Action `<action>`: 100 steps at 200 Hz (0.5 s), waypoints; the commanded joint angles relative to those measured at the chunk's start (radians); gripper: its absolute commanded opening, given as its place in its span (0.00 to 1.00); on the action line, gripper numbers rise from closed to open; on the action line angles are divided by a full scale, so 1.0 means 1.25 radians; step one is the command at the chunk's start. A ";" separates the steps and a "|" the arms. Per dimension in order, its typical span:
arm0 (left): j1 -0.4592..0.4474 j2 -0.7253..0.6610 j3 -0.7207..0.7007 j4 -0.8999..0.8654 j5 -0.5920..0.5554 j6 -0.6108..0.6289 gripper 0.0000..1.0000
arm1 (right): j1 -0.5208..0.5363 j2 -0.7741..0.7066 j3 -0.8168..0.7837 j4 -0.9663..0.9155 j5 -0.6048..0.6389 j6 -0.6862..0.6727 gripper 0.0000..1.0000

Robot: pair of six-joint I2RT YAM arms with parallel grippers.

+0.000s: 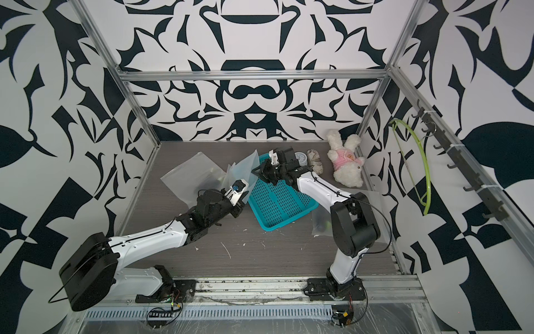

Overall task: Place the eggplant in a zip-top bag and seal the zipper
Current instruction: Adjust the zipper food storage bag at the center of the board.

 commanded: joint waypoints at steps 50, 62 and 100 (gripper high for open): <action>0.000 0.022 0.078 -0.083 -0.036 0.080 0.00 | -0.013 -0.145 -0.040 -0.028 0.010 -0.053 0.38; -0.001 0.031 0.092 -0.090 -0.045 0.084 0.00 | -0.013 -0.164 -0.060 -0.018 0.007 -0.033 0.38; -0.015 0.061 0.128 -0.100 -0.091 0.132 0.00 | -0.007 -0.194 -0.111 0.026 -0.025 0.035 0.38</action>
